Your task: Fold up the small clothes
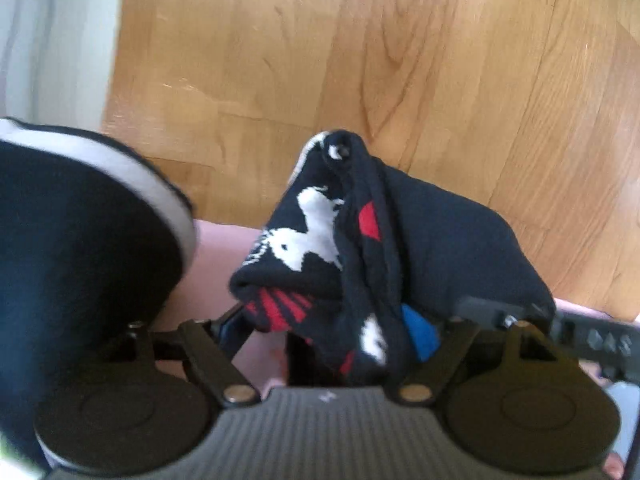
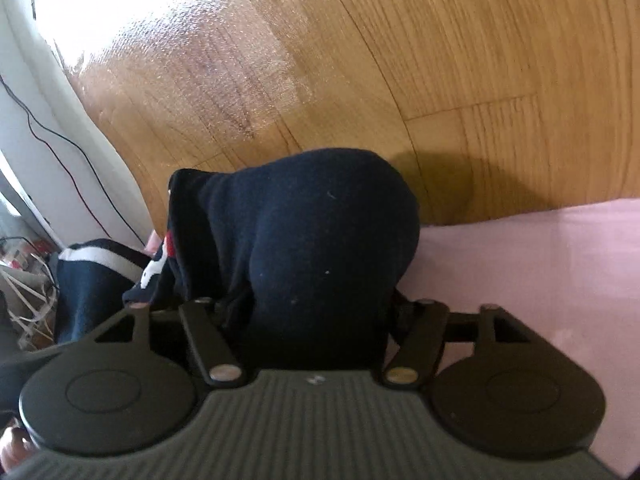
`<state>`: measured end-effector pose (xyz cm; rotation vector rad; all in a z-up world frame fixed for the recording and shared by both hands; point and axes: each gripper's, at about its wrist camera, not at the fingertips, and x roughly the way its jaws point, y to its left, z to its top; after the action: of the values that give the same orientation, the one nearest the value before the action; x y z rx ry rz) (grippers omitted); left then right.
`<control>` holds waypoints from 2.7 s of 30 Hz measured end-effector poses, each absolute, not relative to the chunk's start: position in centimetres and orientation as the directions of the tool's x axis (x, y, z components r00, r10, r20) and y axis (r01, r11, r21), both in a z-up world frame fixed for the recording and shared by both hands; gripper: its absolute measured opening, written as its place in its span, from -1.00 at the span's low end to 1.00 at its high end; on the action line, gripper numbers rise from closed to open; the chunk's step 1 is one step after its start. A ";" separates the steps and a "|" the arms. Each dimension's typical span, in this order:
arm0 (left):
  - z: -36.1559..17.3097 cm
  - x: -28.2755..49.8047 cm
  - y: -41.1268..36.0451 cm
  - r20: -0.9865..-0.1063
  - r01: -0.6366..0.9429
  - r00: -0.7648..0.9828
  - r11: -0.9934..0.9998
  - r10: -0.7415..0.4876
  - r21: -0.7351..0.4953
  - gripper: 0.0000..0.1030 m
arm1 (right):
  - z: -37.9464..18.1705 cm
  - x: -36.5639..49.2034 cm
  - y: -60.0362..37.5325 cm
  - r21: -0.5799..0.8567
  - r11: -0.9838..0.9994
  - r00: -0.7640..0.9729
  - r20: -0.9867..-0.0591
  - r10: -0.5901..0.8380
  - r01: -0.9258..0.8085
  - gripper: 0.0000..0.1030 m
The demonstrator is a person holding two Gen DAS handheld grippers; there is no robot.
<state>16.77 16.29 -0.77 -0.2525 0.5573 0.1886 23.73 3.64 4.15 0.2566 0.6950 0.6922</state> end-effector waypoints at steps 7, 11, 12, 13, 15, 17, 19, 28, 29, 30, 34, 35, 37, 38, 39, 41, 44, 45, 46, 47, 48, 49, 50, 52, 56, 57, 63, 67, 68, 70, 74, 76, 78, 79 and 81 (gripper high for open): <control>1.4 8.2 13.7 -0.512 -0.325 0.835 0.932 0.201 -0.163 0.77 | 6.4 12.4 -1.0 0.333 0.796 0.664 -0.440 0.605 -0.505 0.70; 1.7 3.9 11.8 -0.509 -0.334 0.830 0.934 0.228 -0.126 0.94 | 6.4 6.5 -3.8 0.342 0.813 0.688 -0.434 0.581 -0.471 0.71; 1.7 2.7 11.1 -0.505 -0.334 0.832 0.935 0.232 -0.121 0.99 | 6.2 5.4 -4.0 0.341 0.820 0.697 -0.433 0.571 -0.460 0.71; 1.8 1.5 10.5 -0.499 -0.334 0.834 0.936 0.236 -0.114 0.99 | 6.1 4.3 -4.1 0.336 0.830 0.708 -0.435 0.556 -0.446 0.73; 2.0 -0.5 9.2 -0.489 -0.336 0.835 0.938 0.253 -0.088 0.99 | 5.8 2.7 -5.3 0.328 0.847 0.717 -0.453 0.530 -0.418 0.73; 2.2 -1.6 8.2 -0.484 -0.342 0.831 0.938 0.275 -0.054 0.99 | 5.4 1.6 -5.9 0.320 0.860 0.713 -0.482 0.508 -0.396 0.73; 2.2 -3.0 7.3 -0.476 -0.357 0.826 0.934 0.303 -0.025 1.00 | 5.3 0.4 -6.4 0.315 0.867 0.718 -0.487 0.497 -0.386 0.73; 1.7 -6.5 5.3 -0.489 -0.372 0.809 0.928 0.328 0.006 1.00 | 4.8 -3.5 -7.1 0.274 0.879 0.730 -0.489 0.478 -0.391 0.74; 1.7 -6.6 5.2 -0.493 -0.376 0.805 0.927 0.330 0.007 1.00 | 4.8 -3.7 -7.1 0.270 0.879 0.729 -0.491 0.477 -0.394 0.74; 1.6 -6.6 5.1 -0.498 -0.379 0.801 0.925 0.333 0.010 1.00 | 4.7 -3.9 -6.9 0.263 0.879 0.728 -0.492 0.477 -0.398 0.74; 1.3 -6.8 4.9 -0.505 -0.383 0.792 0.923 0.345 0.029 1.00 | 4.7 -4.2 -7.0 0.252 0.882 0.734 -0.490 0.471 -0.398 0.75; 1.2 -6.9 4.9 -0.505 -0.382 0.791 0.924 0.344 0.031 1.00 | 4.7 -4.2 -7.0 0.254 0.883 0.733 -0.493 0.469 -0.395 0.75; 1.0 -6.8 4.8 -0.511 -0.382 0.787 0.923 0.346 0.035 1.00 | 4.6 -4.2 -7.1 0.258 0.885 0.733 -0.497 0.465 -0.388 0.75; 0.9 -6.8 4.8 -0.514 -0.382 0.785 0.923 0.346 0.037 1.00 | 4.6 -4.1 -7.1 0.259 0.886 0.732 -0.499 0.464 -0.385 0.75; 0.8 -6.6 4.8 -0.519 -0.382 0.781 0.923 0.346 0.040 1.00 | 4.6 -4.1 -7.0 0.259 0.887 0.732 -0.500 0.462 -0.383 0.75; 0.6 -6.4 4.9 -0.524 -0.378 0.780 0.925 0.342 0.041 1.00 | 4.5 -4.0 -6.9 0.256 0.889 0.730 -0.506 0.458 -0.380 0.75; 0.3 -6.0 4.9 -0.534 -0.372 0.777 0.928 0.333 0.038 1.00 | 4.6 -3.9 -6.6 0.250 0.889 0.729 -0.510 0.457 -0.383 0.76; 0.2 -5.8 4.9 -0.539 -0.369 0.776 0.929 0.328 0.035 1.00 | 4.6 -3.9 -6.5 0.247 0.890 0.728 -0.512 0.456 -0.384 0.76; 0.0 -5.6 4.9 -0.544 -0.364 0.775 0.931 0.321 0.031 1.00 | 4.6 -3.8 -6.5 0.246 0.890 0.727 -0.514 0.456 -0.384 0.76; -0.1 -5.4 4.9 -0.548 -0.361 0.775 0.932 0.316 0.027 1.00 | 4.5 -3.8 -6.5 0.245 0.891 0.727 -0.515 0.454 -0.383 0.76; -0.3 -5.3 4.9 -0.550 -0.358 0.775 0.933 0.311 0.023 1.00 | 4.5 -3.7 -6.4 0.244 0.891 0.727 -0.516 0.453 -0.382 0.76; -0.4 -5.1 5.0 -0.553 -0.357 0.774 0.934 0.307 0.019 1.00 | 4.6 -3.7 -6.4 0.243 0.892 0.728 -0.516 0.451 -0.381 0.76; -0.6 -4.9 5.0 -0.555 -0.356 0.774 0.934 0.304 0.016 1.00 | 4.6 -3.6 -6.4 0.241 0.893 0.730 -0.515 0.450 -0.381 0.76; -0.9 -4.5 5.1 -0.558 -0.351 0.776 0.936 0.295 0.007 1.00 | 4.8 -3.3 -6.2 0.224 0.895 0.736 -0.510 0.445 -0.385 0.76; -1.5 -3.8 5.3 -0.570 -0.351 0.769 0.937 0.289 0.002 1.00 | 5.2 -2.4 -5.6 0.159 0.911 0.779 -0.475 0.409 -0.381 0.78; -1.6 -3.6 5.4 -0.577 -0.346 0.769 0.938 0.277 -0.011 1.00 | 5.2 -2.1 -5.6 0.159 0.916 0.786 -0.473 0.398 -0.368 0.82; -1.8 -3.7 5.7 -0.576 -0.358 0.771 0.933 0.272 -0.040 1.00 | 5.0 -2.0 -6.3 0.212 0.911 0.788 -0.457 0.412 -0.353 0.98; -1.7 -3.7 5.5 -0.572 -0.370 0.766 0.929 0.294 -0.018 1.00 | 5.0 -2.1 -7.0 0.249 0.906 0.792 -0.441 0.422 -0.344 1.00; -1.7 -3.8 5.5 -0.570 -0.377 0.763 0.926 0.304 -0.012 1.00 | 5.0 -2.1 -7.1 0.258 0.905 0.790 -0.444 0.423 -0.340 1.00; -1.6 -3.9 5.4 -0.560 -0.387 0.765 0.922 0.317 -0.006 1.00 | 5.0 -2.1 -7.2 0.271 0.900 0.789 -0.438 0.432 -0.342 1.00; -1.4 -4.2 5.3 -0.541 -0.405 0.768 0.914 0.343 0.005 1.00 | 5.1 -2.3 -7.3 0.281 0.894 0.790 -0.424 0.442 -0.349 1.00; -1.3 -4.4 5.3 -0.529 -0.414 0.770 0.910 0.356 0.011 1.00 | 5.1 -2.3 -7.5 0.289 0.891 0.789 -0.421 0.447 -0.350 1.00; -1.2 -4.6 5.2 -0.519 -0.425 0.770 0.905 0.371 0.016 1.00 | 5.0 -2.3 -7.7 0.299 0.888 0.790 -0.415 0.451 -0.349 1.00; -1.2 -4.6 5.2 -0.517 -0.430 0.768 0.902 0.378 0.021 1.00 | 5.0 -2.3 -7.7 0.303 0.886 0.790 -0.412 0.453 -0.350 1.00; -1.1 -4.6 5.1 -0.514 -0.442 0.761 0.896 0.395 0.035 1.00 | 5.1 -2.3 -7.9 0.310 0.883 0.791 -0.406 0.458 -0.352 1.00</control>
<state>-4.60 5.07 -1.15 -0.0901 0.5390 0.4562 -2.29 -7.85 5.07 0.2239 0.4922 0.4395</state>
